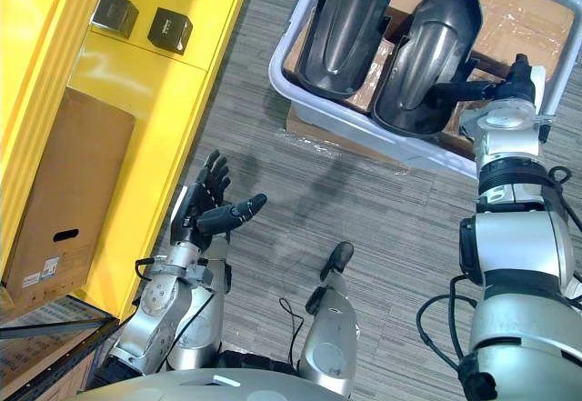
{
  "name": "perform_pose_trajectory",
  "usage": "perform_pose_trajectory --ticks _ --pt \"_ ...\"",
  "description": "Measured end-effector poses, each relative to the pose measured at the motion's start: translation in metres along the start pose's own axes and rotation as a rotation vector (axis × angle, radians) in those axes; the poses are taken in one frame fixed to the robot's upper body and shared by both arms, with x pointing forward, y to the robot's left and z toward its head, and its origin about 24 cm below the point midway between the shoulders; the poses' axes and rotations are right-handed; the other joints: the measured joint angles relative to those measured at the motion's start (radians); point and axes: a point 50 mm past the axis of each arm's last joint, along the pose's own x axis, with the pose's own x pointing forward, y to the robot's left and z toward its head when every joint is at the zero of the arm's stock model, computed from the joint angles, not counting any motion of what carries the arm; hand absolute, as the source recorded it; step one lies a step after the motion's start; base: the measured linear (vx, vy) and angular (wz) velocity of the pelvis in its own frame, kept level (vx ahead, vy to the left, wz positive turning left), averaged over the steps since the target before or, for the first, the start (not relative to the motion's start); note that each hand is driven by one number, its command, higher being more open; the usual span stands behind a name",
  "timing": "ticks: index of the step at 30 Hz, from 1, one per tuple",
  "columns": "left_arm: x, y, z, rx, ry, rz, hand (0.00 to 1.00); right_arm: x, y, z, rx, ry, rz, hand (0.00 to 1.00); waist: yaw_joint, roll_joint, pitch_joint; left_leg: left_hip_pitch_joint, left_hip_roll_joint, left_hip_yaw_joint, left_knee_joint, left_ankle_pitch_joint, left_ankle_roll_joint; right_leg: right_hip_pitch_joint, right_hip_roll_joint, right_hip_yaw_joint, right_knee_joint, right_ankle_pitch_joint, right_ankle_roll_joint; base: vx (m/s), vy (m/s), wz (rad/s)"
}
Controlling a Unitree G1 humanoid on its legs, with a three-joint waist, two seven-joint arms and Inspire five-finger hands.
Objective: Walk over and take three plastic housings, then place them on the shelf
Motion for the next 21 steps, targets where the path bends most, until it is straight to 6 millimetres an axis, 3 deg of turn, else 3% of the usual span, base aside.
perform_pose_trajectory --ticks 3,6,9,15,21 --pt "-0.001 0.002 -0.004 0.004 0.015 0.016 1.0 0.001 -0.004 -0.002 -0.033 0.004 -0.008 0.0 0.008 0.007 0.003 -0.007 0.0 -0.011 0.001 -0.001 0.0 -0.001 0.0 -0.009 0.002 -0.003 -0.002 -0.03 -0.024 0.08" --pt "-0.001 0.003 -0.002 0.001 -0.003 0.03 1.0 0.004 -0.033 0.002 -0.085 0.009 -0.079 0.0 0.019 0.018 0.008 -0.034 0.001 -0.025 0.003 0.003 -0.002 -0.026 0.0 -0.017 0.02 -0.008 -0.01 -0.05 -0.022 0.07" --pt "-0.001 0.004 -0.002 0.002 -0.007 0.039 1.0 0.004 -0.042 -0.003 -0.089 0.05 -0.097 0.0 0.018 0.02 0.009 -0.035 0.001 -0.03 0.012 0.004 -0.001 -0.027 -0.001 -0.017 0.033 -0.014 -0.017 -0.02 -0.019 0.02" --pt "-0.002 0.005 0.0 -0.006 -0.021 0.045 1.0 0.005 -0.045 -0.019 -0.103 0.128 -0.057 0.0 0.017 0.03 0.013 -0.035 0.003 -0.035 0.017 0.005 0.0 -0.029 -0.002 -0.019 0.056 -0.028 -0.016 -0.03 -0.031 0.02" --pt "-0.005 0.017 0.002 -0.05 -0.024 0.117 1.0 0.005 -0.039 -0.017 0.003 0.11 -0.011 0.0 0.014 0.03 0.013 -0.026 0.004 -0.031 0.017 0.009 0.002 -0.031 -0.004 -0.015 0.073 -0.036 -0.019 -0.02 -0.035 -0.01"
